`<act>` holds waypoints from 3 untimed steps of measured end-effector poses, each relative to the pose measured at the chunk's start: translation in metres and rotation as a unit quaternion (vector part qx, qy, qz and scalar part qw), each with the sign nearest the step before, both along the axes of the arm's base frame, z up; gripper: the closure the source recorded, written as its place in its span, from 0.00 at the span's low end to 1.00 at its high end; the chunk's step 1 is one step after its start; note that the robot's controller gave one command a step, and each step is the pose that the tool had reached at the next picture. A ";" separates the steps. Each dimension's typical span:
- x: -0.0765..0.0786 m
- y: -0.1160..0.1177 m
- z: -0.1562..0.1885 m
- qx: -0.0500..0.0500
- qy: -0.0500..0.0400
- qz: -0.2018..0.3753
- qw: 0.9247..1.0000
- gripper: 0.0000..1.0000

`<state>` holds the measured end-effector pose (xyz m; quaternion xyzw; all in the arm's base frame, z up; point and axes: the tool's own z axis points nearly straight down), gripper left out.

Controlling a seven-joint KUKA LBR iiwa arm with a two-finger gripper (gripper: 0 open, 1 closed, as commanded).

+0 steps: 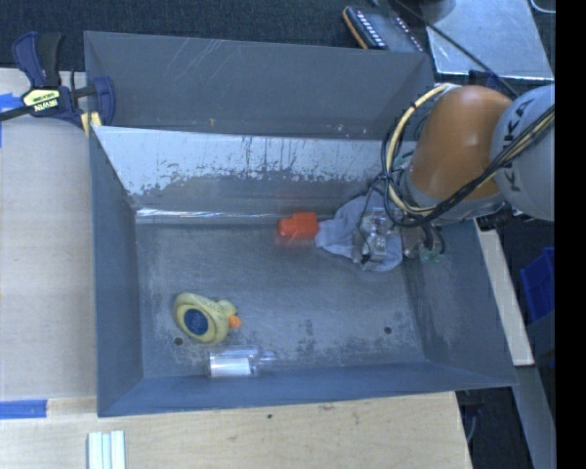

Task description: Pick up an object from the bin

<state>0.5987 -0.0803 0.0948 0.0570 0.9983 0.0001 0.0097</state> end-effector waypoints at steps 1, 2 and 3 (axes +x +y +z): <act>0.000 0.000 0.000 0.000 0.000 0.000 1.000 1.00; 0.000 0.000 0.000 0.000 0.000 0.000 1.000 1.00; 0.000 0.000 0.000 0.000 0.000 0.000 1.000 1.00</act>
Offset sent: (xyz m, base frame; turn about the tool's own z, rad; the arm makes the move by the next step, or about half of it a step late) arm 0.0000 0.0000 0.0000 0.0000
